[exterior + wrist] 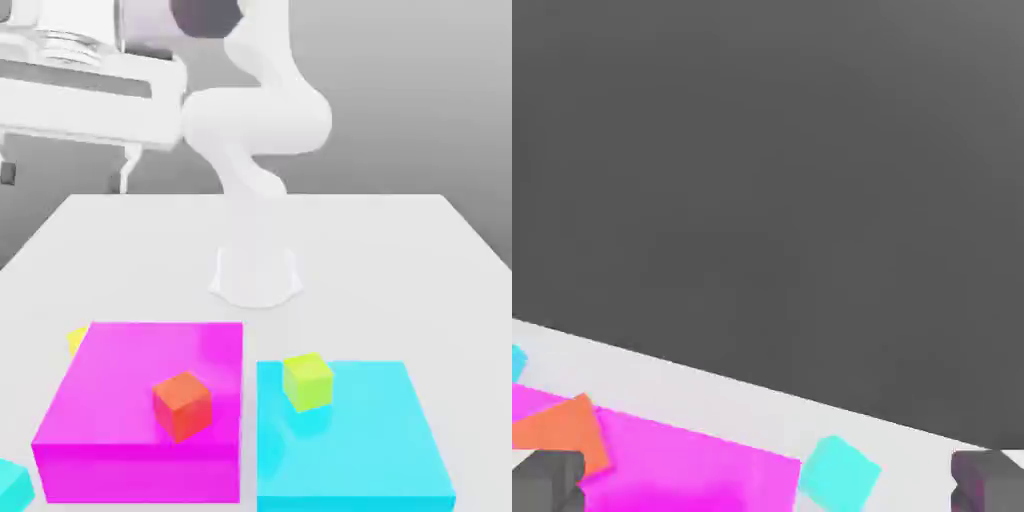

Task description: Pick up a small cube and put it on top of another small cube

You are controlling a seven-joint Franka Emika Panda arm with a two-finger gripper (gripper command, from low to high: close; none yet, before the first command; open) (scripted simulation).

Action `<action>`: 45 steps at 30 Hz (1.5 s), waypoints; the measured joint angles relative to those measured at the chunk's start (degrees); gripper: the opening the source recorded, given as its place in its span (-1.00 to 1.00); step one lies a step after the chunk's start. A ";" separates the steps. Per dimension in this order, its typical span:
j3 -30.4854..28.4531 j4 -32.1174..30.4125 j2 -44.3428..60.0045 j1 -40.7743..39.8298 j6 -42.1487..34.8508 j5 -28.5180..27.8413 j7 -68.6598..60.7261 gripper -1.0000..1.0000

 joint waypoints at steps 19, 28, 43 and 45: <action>-21.56 -15.98 25.22 -1.37 17.86 10.04 -50.90 0.00; 5.55 -12.42 37.49 -20.85 24.79 42.21 -74.84 0.00; 1.70 -13.34 35.04 -18.61 23.48 35.50 -69.83 -1.00; -3.36 -14.21 32.41 -15.26 21.99 28.53 -64.69 -1.00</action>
